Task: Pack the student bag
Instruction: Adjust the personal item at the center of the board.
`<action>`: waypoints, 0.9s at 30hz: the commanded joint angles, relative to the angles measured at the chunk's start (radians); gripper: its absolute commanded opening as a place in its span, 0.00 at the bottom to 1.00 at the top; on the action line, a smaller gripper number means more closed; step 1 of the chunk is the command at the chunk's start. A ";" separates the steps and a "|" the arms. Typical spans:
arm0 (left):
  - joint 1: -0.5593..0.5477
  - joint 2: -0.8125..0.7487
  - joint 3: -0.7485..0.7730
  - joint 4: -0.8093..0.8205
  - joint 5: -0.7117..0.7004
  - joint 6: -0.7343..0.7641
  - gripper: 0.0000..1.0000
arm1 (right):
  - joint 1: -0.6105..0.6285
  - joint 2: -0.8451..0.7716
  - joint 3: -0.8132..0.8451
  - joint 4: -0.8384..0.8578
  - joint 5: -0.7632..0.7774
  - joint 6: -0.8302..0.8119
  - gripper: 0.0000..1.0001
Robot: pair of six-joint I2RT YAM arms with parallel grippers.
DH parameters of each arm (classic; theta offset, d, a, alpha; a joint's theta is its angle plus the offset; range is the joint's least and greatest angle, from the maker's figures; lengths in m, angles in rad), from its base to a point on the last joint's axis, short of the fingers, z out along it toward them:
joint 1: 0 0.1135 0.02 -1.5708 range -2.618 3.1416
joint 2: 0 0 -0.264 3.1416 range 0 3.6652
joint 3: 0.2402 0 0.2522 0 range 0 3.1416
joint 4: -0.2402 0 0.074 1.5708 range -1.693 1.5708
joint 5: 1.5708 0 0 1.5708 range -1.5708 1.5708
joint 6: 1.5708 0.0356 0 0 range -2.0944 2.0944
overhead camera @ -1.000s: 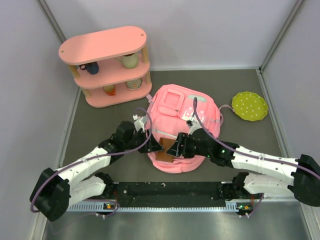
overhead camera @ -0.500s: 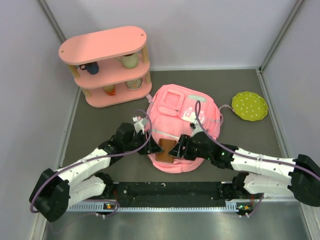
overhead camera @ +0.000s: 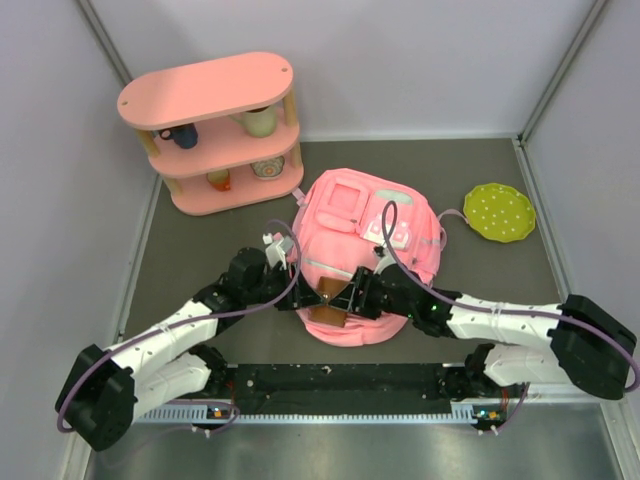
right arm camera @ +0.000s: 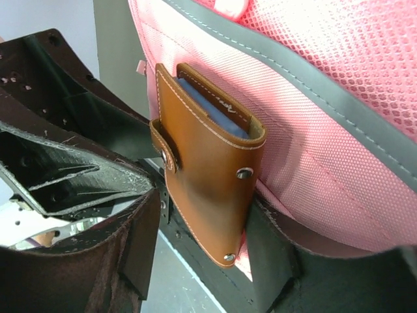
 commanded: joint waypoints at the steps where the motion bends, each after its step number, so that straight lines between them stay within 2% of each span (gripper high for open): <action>1: -0.005 -0.005 -0.001 0.050 0.006 0.018 0.44 | -0.016 0.031 -0.028 0.160 -0.029 0.032 0.50; 4: -0.005 -0.005 -0.005 0.052 -0.002 0.015 0.43 | -0.017 0.016 -0.048 0.174 -0.025 0.032 0.45; 8: -0.005 -0.019 -0.007 0.036 -0.025 0.010 0.43 | -0.019 -0.019 -0.075 0.168 0.006 0.029 0.28; 10: -0.005 -0.031 -0.002 0.033 -0.033 0.009 0.44 | -0.017 -0.028 -0.080 0.167 0.018 0.022 0.24; 14: -0.003 -0.065 0.028 0.026 -0.042 0.013 0.47 | -0.019 -0.035 -0.079 0.145 0.026 0.012 0.20; 19: -0.005 -0.102 0.073 0.006 -0.115 0.033 0.62 | -0.020 -0.025 -0.077 0.140 0.026 0.006 0.19; 22: -0.003 -0.076 0.071 -0.033 -0.155 0.039 0.64 | -0.023 -0.022 -0.075 0.142 0.025 0.006 0.19; 27: -0.005 0.009 0.076 -0.027 -0.090 0.026 0.61 | -0.028 -0.024 -0.075 0.139 0.023 0.008 0.19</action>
